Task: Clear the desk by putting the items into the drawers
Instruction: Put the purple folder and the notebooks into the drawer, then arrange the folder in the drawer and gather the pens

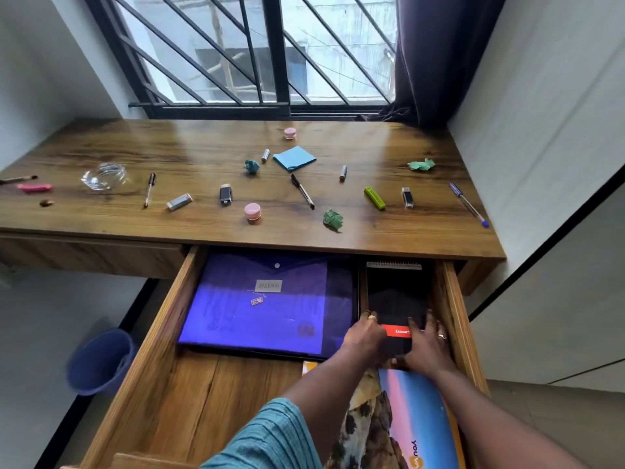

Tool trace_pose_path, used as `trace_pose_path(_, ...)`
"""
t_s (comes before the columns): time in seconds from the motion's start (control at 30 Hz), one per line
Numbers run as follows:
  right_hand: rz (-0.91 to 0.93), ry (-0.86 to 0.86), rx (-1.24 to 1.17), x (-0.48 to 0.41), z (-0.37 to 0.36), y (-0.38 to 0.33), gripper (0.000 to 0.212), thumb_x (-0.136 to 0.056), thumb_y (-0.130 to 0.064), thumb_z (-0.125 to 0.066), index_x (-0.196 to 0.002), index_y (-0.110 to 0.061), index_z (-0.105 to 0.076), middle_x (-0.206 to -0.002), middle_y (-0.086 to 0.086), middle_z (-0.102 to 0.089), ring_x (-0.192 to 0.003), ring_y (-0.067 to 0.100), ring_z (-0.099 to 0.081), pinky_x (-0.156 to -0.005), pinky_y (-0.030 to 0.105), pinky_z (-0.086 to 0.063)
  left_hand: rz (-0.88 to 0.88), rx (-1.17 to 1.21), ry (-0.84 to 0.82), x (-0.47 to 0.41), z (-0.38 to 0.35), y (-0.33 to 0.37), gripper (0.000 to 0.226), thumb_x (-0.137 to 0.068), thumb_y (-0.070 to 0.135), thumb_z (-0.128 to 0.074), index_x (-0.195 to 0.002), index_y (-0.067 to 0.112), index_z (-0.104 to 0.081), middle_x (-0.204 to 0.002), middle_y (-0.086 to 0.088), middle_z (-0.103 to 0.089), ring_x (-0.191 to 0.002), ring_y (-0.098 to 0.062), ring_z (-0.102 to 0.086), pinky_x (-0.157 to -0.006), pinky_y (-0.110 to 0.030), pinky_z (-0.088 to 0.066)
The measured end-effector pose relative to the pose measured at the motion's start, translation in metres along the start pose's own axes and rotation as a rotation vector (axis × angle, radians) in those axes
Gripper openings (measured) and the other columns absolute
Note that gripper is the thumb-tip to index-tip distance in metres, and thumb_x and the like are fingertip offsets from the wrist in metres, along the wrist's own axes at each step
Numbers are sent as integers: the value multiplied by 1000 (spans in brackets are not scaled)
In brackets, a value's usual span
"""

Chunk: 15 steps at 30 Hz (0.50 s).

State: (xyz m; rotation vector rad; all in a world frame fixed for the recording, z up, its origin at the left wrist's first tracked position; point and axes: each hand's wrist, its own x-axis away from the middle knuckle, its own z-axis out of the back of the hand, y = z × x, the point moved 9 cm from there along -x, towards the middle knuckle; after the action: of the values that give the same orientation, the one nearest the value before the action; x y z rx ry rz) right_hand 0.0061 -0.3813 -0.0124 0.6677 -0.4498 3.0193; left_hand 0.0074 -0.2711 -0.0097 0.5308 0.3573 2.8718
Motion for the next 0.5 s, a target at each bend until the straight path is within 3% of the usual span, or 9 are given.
trace_pose_path(0.07, 130, 145, 36, 1, 23, -15, 72, -80, -37, -69, -141, -12, -41, -154, 14, -21, -141, 33, -20, -113, 40, -27, -16, 15, 61, 1, 17, -1, 44, -84, 33, -63, -114, 1, -61, -123, -16, -50, -117, -30, -47, -92, -40, -49)
trace_pose_path(0.17, 347, 494, 79, -3, 70, -40, 33, -72, -19, -75, -98, 1, -72, -112, 22, -63, -104, 40, -61, -86, 42, -53, -79, 113, 206, -4, 59, -4, 34, -84, 26, -56, -101, -2, -66, -111, -17, -62, -108, -33, -57, -85, -42, -53)
trace_pose_path(0.23, 400, 668, 68, -8, 104, -51, 20, -69, -14, -71, -81, 2, -73, -94, 22, -66, -84, 41, -65, -73, 42, -56, -148, 157, 337, -7, 93, -9, 31, -82, 21, -51, -82, -3, -69, -92, -18, -68, -89, -34, -64, -75, -42, -55)
trace_pose_path(0.3, 385, 756, 64, -18, 137, -59, 12, -70, -3, -75, -79, 4, -71, -92, 25, -64, -81, 43, -63, -72, 43, -55, -197, 172, 525, -10, 129, -24, 36, -80, 22, -43, -68, 1, -69, -77, -14, -69, -74, -32, -65, -67, -37, -56)
trace_pose_path(0.4, 300, 780, 48, -53, 174, -56, 10, -71, 7, -73, -80, 8, -70, -99, 32, -61, -84, 47, -61, -75, 48, -53, -191, 65, 792, -11, 187, -51, 33, -78, 21, -43, -65, 6, -70, -71, -9, -70, -65, -27, -66, -69, -26, -49)
trace_pose_path(0.5, 171, 759, 33, -90, 204, -46, 15, -84, 2, -58, -94, 10, -66, -118, 34, -53, -100, 50, -55, -84, 51, -50, -12, 28, 940, -23, 236, -94, 26, -75, 17, -47, -68, 6, -70, -69, -10, -69, -64, -27, -67, -69, -24, -45)
